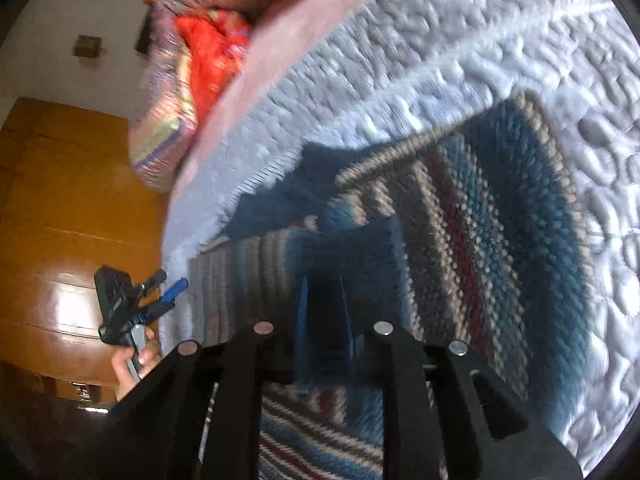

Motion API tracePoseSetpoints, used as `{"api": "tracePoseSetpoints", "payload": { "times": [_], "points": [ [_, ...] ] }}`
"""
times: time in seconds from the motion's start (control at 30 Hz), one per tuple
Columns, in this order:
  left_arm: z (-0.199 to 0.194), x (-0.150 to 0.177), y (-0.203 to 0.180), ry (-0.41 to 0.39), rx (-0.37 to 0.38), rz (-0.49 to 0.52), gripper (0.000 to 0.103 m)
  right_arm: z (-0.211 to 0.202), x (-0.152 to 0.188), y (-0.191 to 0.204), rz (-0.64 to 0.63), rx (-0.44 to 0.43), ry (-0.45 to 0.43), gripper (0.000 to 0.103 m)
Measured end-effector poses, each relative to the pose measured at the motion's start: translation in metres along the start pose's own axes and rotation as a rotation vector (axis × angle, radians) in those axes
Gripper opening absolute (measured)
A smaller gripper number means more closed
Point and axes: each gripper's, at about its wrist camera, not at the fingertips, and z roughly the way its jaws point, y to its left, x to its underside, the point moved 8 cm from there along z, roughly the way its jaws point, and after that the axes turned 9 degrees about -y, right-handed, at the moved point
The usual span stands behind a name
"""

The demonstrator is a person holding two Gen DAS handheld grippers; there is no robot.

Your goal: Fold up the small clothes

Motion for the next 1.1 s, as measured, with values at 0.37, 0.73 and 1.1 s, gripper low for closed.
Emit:
{"api": "tracePoseSetpoints", "payload": {
  "times": [0.37,0.73,1.1],
  "points": [
    [-0.023,0.057,-0.03,0.086,0.148,0.103,0.062,-0.015,0.038,-0.004,-0.03,-0.055,0.053,0.005],
    [-0.026,0.097,-0.031,0.156,0.112,0.179,0.058,-0.073,0.049,-0.036,0.014,0.009,-0.053,0.008],
    [-0.132,0.16,-0.012,0.154,0.081,0.071,0.071,-0.139,0.096,-0.039,0.074,0.017,-0.003,0.035]
  ]
}}
